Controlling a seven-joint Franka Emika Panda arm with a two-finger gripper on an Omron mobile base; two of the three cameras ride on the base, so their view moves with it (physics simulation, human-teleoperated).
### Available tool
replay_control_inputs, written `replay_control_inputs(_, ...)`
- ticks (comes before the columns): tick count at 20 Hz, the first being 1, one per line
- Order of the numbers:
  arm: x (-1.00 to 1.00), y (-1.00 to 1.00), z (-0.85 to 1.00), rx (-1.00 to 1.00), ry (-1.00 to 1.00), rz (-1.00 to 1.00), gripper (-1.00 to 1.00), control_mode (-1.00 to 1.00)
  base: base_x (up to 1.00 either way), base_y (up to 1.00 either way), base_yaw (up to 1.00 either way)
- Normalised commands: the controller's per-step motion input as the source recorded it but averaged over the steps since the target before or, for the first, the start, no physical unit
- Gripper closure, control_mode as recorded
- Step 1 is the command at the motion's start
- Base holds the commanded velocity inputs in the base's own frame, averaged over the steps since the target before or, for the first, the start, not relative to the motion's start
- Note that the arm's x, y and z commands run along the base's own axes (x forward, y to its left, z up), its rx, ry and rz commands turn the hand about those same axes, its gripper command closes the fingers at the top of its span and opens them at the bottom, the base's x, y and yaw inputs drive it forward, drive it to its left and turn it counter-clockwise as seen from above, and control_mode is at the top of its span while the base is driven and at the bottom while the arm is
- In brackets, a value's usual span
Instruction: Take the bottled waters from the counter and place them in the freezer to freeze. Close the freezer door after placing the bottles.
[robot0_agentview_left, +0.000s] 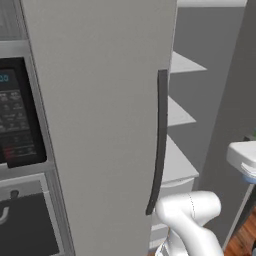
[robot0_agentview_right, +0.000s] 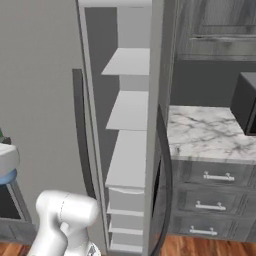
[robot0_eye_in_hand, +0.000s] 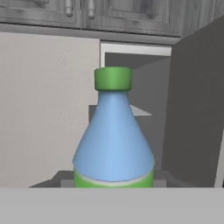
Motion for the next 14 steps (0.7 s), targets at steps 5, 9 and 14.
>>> replay_control_inputs(5,0.00,0.00,0.00,0.00,0.00,0.00,1.00,1.00,0.33,-0.37,0.01)
replay_control_inputs(9,0.00,0.00,0.00,0.00,0.00,0.00,1.00,1.00,0.31,-0.27,-0.02)
replay_control_inputs(14,0.00,0.00,0.00,0.00,0.00,0.00,1.00,1.00,0.31,-0.09,-0.08)
